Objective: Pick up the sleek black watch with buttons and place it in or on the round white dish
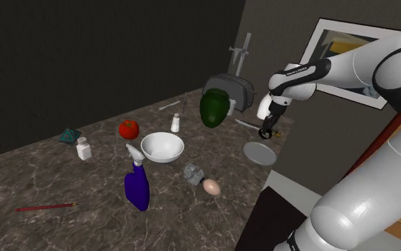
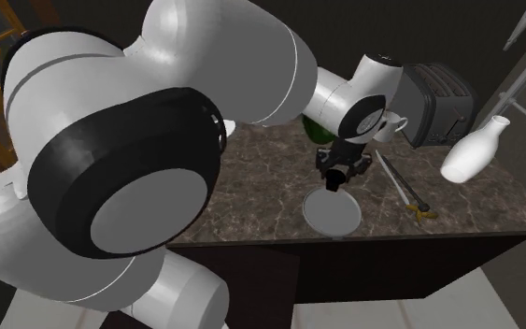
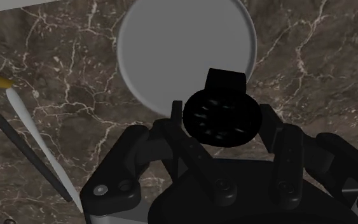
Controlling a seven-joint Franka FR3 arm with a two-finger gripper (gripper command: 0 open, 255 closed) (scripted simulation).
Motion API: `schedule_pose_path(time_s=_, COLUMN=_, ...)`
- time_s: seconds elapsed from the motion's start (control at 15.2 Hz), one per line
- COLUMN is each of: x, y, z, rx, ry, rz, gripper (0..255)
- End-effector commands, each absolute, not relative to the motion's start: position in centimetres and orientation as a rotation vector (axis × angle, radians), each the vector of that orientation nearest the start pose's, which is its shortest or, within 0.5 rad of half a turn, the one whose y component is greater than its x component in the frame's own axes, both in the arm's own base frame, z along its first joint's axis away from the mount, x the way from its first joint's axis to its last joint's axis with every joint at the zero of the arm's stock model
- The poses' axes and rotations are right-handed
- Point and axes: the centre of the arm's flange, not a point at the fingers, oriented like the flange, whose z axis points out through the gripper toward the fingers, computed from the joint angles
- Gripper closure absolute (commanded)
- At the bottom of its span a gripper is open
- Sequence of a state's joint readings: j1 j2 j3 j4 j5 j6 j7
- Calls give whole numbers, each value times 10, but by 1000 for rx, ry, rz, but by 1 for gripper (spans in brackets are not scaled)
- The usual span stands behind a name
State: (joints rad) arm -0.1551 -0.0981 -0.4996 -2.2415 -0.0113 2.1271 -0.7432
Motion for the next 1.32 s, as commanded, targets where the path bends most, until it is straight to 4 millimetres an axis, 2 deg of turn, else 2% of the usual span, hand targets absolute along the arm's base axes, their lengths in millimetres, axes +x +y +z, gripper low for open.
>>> schedule_pose_path(time_s=0.0, x=394, y=-331, z=407, rx=-3091, ry=-154, rz=-4, gripper=255)
schedule_pose_path(time_s=1.12, x=394, y=-331, z=317, rx=-3091, ry=-154, rz=-4, gripper=255)
schedule_pose_path(time_s=1.25, x=394, y=-331, z=317, rx=-3091, ry=-154, rz=-3, gripper=255)
